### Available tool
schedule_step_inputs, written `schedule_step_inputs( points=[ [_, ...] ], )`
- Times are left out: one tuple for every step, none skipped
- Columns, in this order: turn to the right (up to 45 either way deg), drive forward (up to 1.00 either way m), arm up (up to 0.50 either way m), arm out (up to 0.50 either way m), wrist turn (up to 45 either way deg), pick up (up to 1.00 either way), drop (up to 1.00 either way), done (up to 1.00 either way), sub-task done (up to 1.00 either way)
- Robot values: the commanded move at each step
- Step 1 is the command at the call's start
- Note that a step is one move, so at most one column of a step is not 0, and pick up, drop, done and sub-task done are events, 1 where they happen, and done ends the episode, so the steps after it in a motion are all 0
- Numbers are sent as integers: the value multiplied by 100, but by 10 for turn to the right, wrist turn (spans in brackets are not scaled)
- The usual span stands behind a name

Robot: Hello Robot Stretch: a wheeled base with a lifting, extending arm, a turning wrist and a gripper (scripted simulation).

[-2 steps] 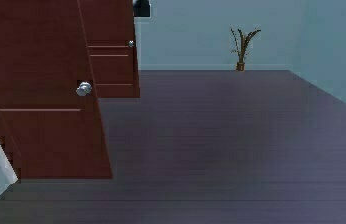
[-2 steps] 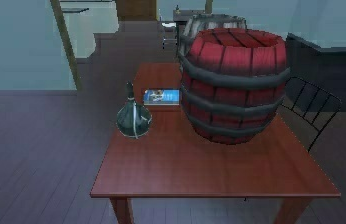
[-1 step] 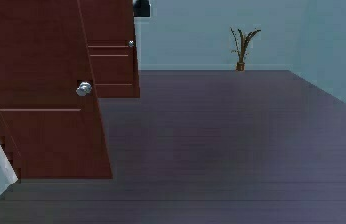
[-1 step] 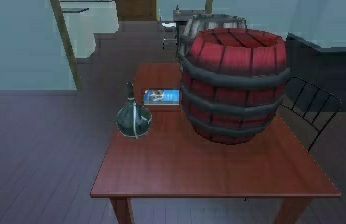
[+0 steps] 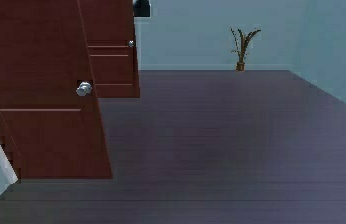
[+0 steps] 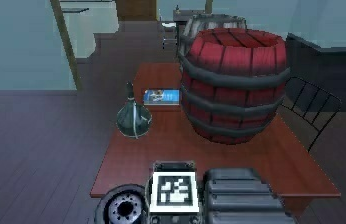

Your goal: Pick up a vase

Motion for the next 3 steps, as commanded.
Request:
schedule_step_inputs(
  points=[
    [0, 0, 0, 50, 0, 0, 0, 0, 0],
    [0, 0, 0, 0, 450, 0, 0, 0, 0],
    [0, 0, 0, 0, 450, 0, 0, 0, 0]
  ],
)
